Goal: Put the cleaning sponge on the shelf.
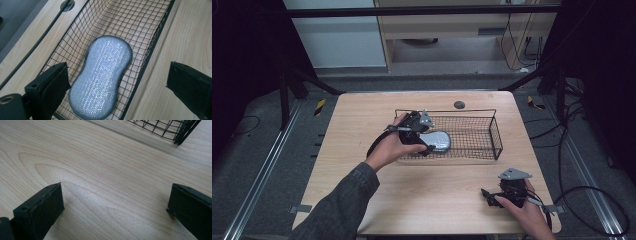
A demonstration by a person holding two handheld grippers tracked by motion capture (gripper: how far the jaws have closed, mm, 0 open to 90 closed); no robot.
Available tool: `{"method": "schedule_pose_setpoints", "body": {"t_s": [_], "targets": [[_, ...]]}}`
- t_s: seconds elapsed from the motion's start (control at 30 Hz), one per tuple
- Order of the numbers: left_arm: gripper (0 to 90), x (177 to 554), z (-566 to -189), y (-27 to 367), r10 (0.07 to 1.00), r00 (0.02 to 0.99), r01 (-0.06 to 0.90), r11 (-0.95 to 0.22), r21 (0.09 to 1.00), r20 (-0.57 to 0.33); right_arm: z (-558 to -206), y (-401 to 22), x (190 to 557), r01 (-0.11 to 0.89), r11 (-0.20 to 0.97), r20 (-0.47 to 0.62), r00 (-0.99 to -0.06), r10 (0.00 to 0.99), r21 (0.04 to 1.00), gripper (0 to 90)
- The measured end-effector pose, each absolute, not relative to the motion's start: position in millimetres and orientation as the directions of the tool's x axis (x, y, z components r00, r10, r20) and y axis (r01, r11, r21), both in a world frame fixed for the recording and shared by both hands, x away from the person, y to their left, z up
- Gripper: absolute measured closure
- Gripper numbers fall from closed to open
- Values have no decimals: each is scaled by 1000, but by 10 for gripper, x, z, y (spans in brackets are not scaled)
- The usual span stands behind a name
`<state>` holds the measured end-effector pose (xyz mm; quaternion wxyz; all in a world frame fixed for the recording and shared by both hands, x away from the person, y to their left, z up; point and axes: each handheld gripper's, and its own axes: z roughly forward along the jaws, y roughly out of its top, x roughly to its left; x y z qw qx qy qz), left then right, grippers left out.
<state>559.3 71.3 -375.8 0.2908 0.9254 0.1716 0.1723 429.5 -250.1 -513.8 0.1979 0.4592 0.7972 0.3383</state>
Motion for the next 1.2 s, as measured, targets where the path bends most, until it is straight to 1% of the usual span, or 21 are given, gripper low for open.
{"method": "schedule_pose_setpoints", "body": {"t_s": [0.17,0.4,0.57,0.63,0.83,1.07,1.2], "targets": [[40,5500,-3723,742,432,875,217,-755,619,219,-5138,-2501,4295,598,349,-5,-500,866,721,3],[42,5325,-3701,807,428,872,199,-751,629,235,-5138,-2501,4293,598,350,-5,-500,866,721,3],[43,5167,-3686,910,447,862,198,-731,653,239,-5138,-2501,4293,598,349,-5,-500,866,721,3],[41,5097,-3680,958,440,865,192,-734,651,241,-5138,-2500,4293,598,349,-5,-499,866,721,3],[39,4939,-3665,1180,463,853,199,-716,669,240,-5137,-2501,4293,598,350,-6,-500,866,721,3],[39,4857,-3742,1500,509,831,248,-701,669,225,-5138,-2502,4293,597,351,-6,-501,866,722,3],[38,4839,-3839,1728,542,815,291,-691,662,207,-5138,-2500,4289,598,349,-6,-498,867,722,3]]}}
